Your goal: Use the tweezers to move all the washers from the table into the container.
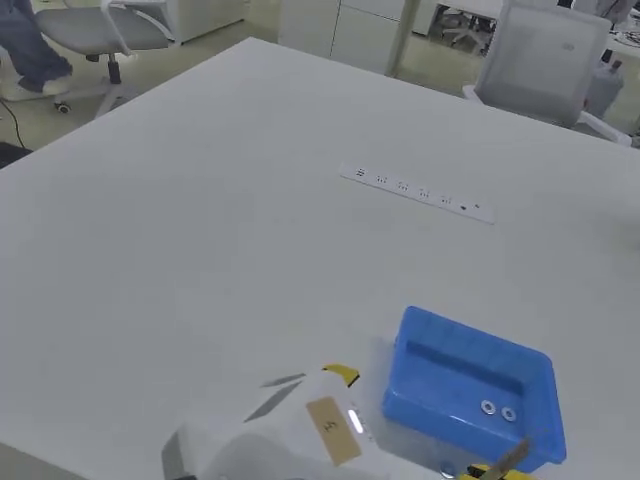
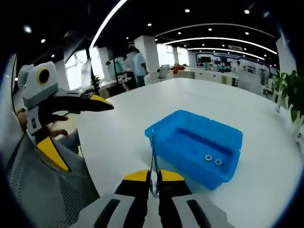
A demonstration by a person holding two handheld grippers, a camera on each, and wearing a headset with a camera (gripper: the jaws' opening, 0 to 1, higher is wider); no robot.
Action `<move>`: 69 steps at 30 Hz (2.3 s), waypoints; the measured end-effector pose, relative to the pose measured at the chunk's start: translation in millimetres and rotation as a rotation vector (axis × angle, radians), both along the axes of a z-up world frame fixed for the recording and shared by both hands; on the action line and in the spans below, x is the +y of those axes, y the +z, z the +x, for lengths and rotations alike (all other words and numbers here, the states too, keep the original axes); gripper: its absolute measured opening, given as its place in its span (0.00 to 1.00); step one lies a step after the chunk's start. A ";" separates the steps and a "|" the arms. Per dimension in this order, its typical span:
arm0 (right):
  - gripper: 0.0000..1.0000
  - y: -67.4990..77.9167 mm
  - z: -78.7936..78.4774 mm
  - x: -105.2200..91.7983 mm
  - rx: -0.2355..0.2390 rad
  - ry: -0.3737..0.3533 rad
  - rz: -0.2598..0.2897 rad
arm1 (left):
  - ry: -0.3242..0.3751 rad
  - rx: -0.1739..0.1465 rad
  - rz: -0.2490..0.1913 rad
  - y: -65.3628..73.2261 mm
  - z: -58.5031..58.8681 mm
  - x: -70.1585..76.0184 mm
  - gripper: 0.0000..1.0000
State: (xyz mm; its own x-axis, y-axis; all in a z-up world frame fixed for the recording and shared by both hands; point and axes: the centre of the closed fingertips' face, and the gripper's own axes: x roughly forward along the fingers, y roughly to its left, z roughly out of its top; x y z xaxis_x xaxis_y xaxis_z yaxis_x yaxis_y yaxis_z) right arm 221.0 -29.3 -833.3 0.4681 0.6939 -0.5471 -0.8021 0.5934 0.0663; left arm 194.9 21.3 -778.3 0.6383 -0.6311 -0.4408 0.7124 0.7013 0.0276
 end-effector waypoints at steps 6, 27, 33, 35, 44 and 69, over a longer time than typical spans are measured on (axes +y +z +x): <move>0.02 -1.0 0.2 -5.9 0.016 -0.010 -0.009 | 0.009 -0.007 0.000 1.4 1.1 1.4 0.83; 0.03 67.8 33.3 -6.6 -0.005 -0.107 0.217 | 0.021 -0.010 -0.017 3.9 1.4 2.4 0.82; 0.03 82.7 60.2 -4.4 -0.016 -0.139 0.292 | 0.035 -0.006 -0.024 4.1 2.7 4.6 0.82; 0.03 80.1 71.6 -4.7 -0.017 -0.147 0.283 | 0.034 -0.006 -0.026 4.0 2.7 4.4 0.82; 0.03 64.3 102.3 -6.2 0.003 -0.175 0.259 | 0.037 -0.007 -0.027 4.0 3.4 4.9 0.82; 0.03 9.5 120.9 -9.4 0.120 -0.188 0.123 | 0.046 -0.002 -0.030 3.7 4.8 6.6 0.82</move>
State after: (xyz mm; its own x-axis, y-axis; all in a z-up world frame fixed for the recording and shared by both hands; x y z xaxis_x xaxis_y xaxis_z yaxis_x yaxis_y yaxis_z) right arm 341.9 -38.6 -823.8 0.5320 0.6656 -0.5234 -0.6603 0.7131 0.2356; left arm 199.6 28.0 -774.7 0.6680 -0.6138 -0.4207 0.6790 0.7341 0.0072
